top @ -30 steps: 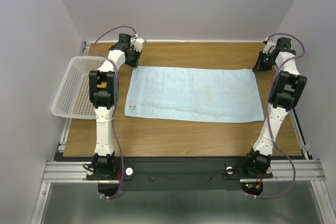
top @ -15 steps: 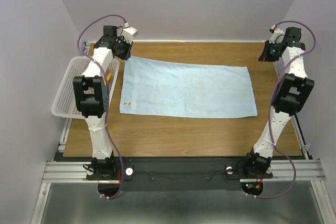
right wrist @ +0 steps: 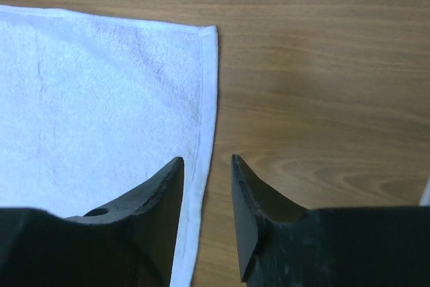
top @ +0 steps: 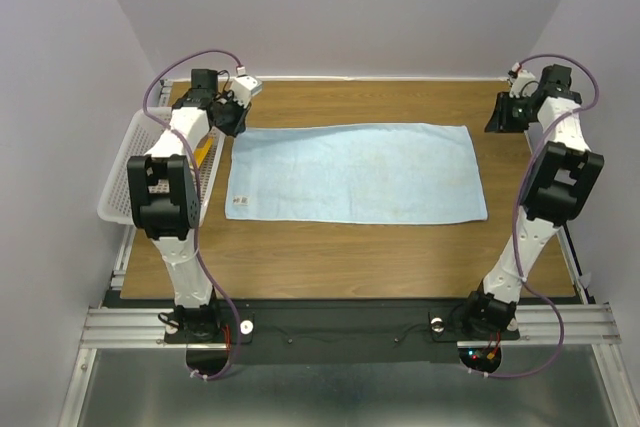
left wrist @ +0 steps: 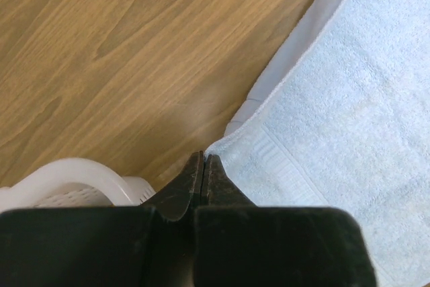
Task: Roll the towels
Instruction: Flatten the towel
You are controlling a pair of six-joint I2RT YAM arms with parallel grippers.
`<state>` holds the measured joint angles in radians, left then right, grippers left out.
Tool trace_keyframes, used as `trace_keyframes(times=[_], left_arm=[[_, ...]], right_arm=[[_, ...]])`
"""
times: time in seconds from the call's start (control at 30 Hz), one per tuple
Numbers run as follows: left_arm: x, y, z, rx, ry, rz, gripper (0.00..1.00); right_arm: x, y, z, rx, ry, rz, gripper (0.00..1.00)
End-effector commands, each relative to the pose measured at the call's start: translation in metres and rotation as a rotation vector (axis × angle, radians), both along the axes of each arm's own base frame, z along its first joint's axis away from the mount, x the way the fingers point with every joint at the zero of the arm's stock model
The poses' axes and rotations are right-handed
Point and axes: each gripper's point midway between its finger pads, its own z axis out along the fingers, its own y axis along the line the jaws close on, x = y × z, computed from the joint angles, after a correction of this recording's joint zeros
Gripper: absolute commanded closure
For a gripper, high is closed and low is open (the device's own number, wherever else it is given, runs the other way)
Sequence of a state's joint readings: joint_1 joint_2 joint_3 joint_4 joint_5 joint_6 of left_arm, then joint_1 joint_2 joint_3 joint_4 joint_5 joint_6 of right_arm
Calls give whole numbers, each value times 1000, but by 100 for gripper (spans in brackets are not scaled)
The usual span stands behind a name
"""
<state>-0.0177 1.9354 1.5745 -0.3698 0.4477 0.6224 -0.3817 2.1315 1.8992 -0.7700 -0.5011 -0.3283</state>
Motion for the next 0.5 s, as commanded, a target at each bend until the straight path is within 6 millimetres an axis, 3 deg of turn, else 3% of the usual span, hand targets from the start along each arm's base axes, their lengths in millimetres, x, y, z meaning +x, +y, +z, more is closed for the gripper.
trace_keyframes(times=[0.0, 0.13, 0.2, 0.47], left_arm=[[18, -4, 11, -29, -40, -5, 100], [26, -3, 13, -26, -43, -2, 100], [26, -4, 11, -26, -39, -4, 100], [25, -5, 2, -33, -21, -7, 100]], right_arm=[[26, 14, -7, 30, -11, -15, 60], [53, 29, -25, -13, -16, -62, 59], [64, 28, -33, -45, -10, -92, 48], [87, 29, -46, -143, -24, -146, 40]])
